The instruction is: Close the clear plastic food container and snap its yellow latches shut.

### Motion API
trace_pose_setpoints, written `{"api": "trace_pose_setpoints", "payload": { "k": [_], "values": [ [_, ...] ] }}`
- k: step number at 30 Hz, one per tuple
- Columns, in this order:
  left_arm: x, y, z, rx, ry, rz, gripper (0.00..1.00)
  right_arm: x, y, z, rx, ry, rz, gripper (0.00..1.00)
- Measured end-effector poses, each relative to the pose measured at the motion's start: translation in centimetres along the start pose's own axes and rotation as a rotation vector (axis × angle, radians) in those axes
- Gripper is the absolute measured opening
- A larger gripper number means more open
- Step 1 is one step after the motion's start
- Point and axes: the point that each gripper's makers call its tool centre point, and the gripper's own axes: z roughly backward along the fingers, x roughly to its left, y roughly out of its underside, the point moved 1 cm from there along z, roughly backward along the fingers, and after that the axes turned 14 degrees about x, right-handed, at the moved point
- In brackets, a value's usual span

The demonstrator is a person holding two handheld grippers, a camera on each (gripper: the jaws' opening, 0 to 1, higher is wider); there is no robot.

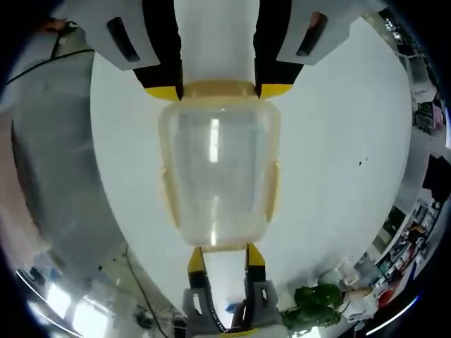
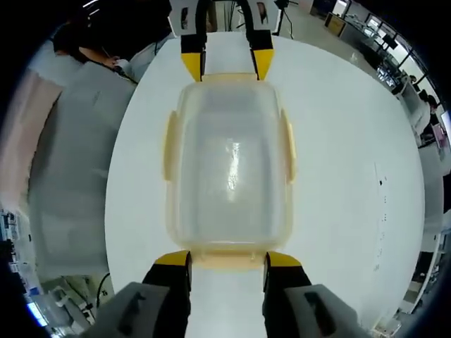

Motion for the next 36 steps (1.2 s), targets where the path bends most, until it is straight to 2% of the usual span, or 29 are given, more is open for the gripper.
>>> {"api": "trace_pose_setpoints", "payload": {
  "k": [19, 29, 36],
  "values": [
    [0.0, -1.9, -0.9, -0.012, 0.02, -0.009, 0.37, 0.1, 1.9, -1.3, 0.027, -0.026, -0.009, 0.37],
    [0.4, -1.7, -1.6, -0.017, 0.023, 0.017, 0.37, -0.8, 1.9, -1.9, 0.042, -0.027, -0.004, 0.37],
    [0.1, -1.7, -2.2, -0.02, 0.041, 0.029, 0.37, -0.6, 2.0, -1.9, 0.053, -0.042, 0.01, 0.37]
  ]
}}
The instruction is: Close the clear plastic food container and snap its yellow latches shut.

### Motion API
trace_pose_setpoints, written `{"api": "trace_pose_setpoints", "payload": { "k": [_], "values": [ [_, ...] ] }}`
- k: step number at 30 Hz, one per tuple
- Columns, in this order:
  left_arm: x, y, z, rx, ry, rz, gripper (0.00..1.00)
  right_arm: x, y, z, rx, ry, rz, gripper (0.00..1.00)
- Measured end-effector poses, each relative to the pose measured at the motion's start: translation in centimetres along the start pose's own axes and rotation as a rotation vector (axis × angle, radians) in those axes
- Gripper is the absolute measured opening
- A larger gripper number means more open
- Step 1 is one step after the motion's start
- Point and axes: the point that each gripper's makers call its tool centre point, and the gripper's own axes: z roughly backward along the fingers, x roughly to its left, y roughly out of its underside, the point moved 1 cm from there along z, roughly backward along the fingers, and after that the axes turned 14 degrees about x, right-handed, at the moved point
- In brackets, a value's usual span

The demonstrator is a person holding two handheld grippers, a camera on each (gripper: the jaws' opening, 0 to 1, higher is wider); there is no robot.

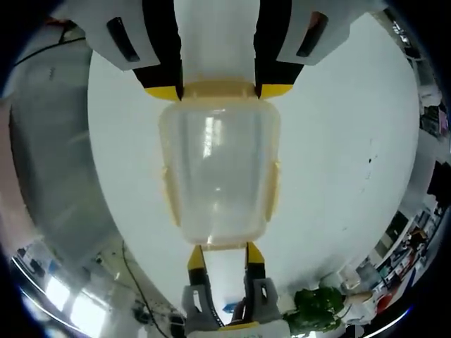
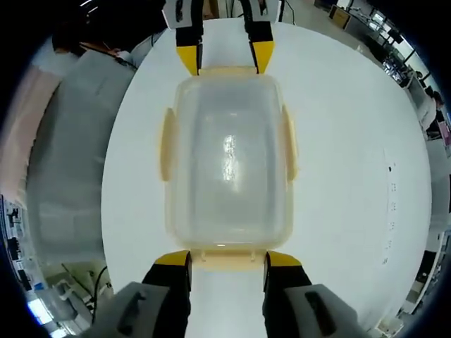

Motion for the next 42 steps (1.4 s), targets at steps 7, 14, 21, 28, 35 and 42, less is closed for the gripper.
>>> {"api": "trace_pose_setpoints", "payload": {
  "k": [7, 14, 21, 28, 35, 42],
  "values": [
    [-0.1, -0.1, -0.3, -0.014, 0.008, 0.008, 0.37, 0.0, 0.2, -0.1, 0.006, -0.003, -0.001, 0.37],
    [0.0, -0.2, -0.4, -0.013, -0.002, 0.002, 0.37, -0.1, 0.3, -0.1, 0.013, 0.003, -0.003, 0.38],
    [0.0, -0.2, -0.6, -0.012, -0.009, -0.011, 0.38, 0.1, 0.3, -0.2, 0.014, 0.005, 0.003, 0.38],
    [0.0, -0.1, -0.8, -0.015, -0.034, -0.034, 0.39, 0.3, 0.5, -0.4, 0.001, -0.001, -0.01, 0.38],
    [0.4, 0.1, -0.4, -0.025, -0.051, -0.011, 0.43, 0.1, 1.6, -0.3, 0.025, 0.017, -0.024, 0.41],
    [0.7, 0.6, 0.3, -0.045, -0.053, 0.011, 0.42, -0.6, 1.3, 0.7, -0.035, 0.044, -0.088, 0.38]
  ]
}}
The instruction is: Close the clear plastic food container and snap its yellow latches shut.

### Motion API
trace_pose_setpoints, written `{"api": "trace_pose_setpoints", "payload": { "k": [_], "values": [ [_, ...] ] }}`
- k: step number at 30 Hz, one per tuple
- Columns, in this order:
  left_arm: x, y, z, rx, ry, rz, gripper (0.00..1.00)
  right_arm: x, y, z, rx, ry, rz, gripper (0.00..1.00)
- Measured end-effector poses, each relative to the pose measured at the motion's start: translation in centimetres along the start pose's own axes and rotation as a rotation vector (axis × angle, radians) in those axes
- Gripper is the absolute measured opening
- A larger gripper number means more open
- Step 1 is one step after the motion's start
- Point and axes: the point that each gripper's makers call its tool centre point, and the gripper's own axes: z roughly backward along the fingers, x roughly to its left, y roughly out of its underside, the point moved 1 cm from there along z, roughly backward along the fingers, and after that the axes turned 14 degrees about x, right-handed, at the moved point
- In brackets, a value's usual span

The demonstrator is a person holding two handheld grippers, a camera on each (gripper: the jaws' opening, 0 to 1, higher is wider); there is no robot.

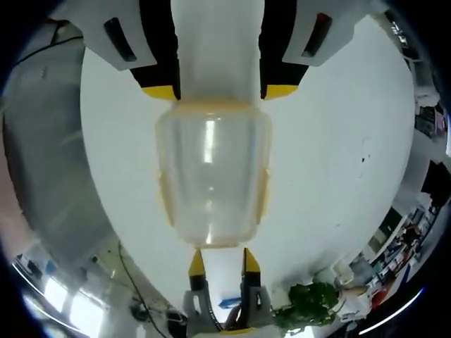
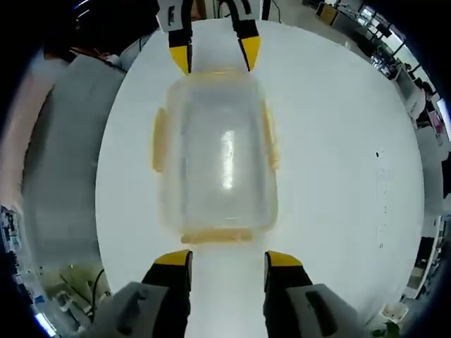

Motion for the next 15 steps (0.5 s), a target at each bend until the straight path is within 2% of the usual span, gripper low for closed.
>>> {"api": "trace_pose_setpoints", "payload": {
  "k": [6, 10, 15],
  "values": [
    [0.3, -0.3, 0.9, -0.032, -0.017, 0.033, 0.4, 0.2, 0.3, 0.1, 0.013, 0.014, 0.005, 0.38],
    [0.5, -0.6, 1.6, -0.049, -0.039, 0.021, 0.37, 0.1, 0.1, 0.4, -0.02, 0.02, -0.023, 0.36],
    [0.9, -1.3, 2.5, -0.099, -0.042, 0.068, 0.36, -0.1, 0.0, 1.1, -0.033, 0.035, -0.029, 0.36]
  ]
}}
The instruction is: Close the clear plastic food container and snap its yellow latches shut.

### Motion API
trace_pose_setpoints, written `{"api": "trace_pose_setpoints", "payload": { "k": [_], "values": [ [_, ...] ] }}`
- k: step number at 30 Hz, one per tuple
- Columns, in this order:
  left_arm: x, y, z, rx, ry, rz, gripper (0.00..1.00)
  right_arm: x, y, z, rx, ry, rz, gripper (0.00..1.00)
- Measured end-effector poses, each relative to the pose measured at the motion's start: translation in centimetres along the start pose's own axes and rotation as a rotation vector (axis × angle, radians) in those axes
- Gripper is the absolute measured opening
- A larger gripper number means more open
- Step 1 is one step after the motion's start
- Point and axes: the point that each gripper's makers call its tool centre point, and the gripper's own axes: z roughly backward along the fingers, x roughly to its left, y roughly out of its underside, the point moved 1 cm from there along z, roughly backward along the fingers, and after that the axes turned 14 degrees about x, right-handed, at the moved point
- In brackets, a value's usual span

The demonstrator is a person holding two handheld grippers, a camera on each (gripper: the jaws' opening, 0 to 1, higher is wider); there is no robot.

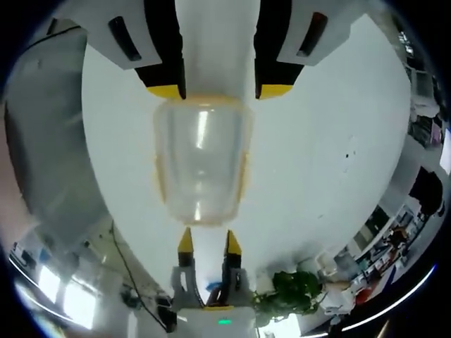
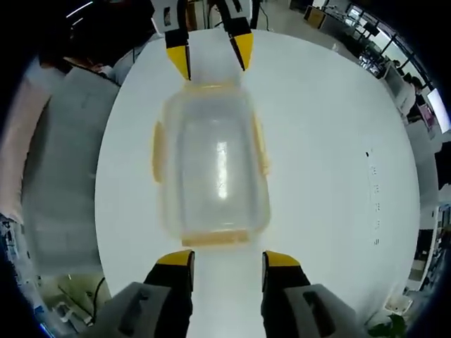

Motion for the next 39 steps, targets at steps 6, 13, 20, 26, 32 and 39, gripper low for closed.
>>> {"api": "trace_pose_setpoints", "payload": {
  "k": [6, 13, 20, 26, 32, 39],
  "values": [
    [-0.4, -1.0, -0.1, -0.045, 0.01, 0.026, 0.35, -0.2, -0.6, 0.6, -0.032, 0.007, -0.01, 0.35],
    [-1.1, -2.4, -0.4, -0.095, 0.051, 0.043, 0.34, 0.1, -1.7, 0.9, -0.067, 0.001, -0.011, 0.35],
    [-1.5, -3.3, -1.3, -0.11, 0.063, 0.046, 0.34, 0.2, -2.9, 1.4, -0.09, 0.013, 0.008, 0.33],
    [-1.4, -4.4, -1.6, -0.144, 0.047, 0.044, 0.31, 0.5, -4.2, 1.5, -0.133, -0.012, 0.008, 0.33],
    [-1.5, -5.5, -1.9, -0.187, 0.053, 0.057, 0.3, 1.0, -4.5, 0.9, -0.127, -0.022, 0.035, 0.33],
    [-2.2, -5.8, -2.9, -0.18, 0.068, 0.053, 0.31, 1.3, -4.8, 0.4, -0.123, -0.033, 0.047, 0.34]
  ]
}}
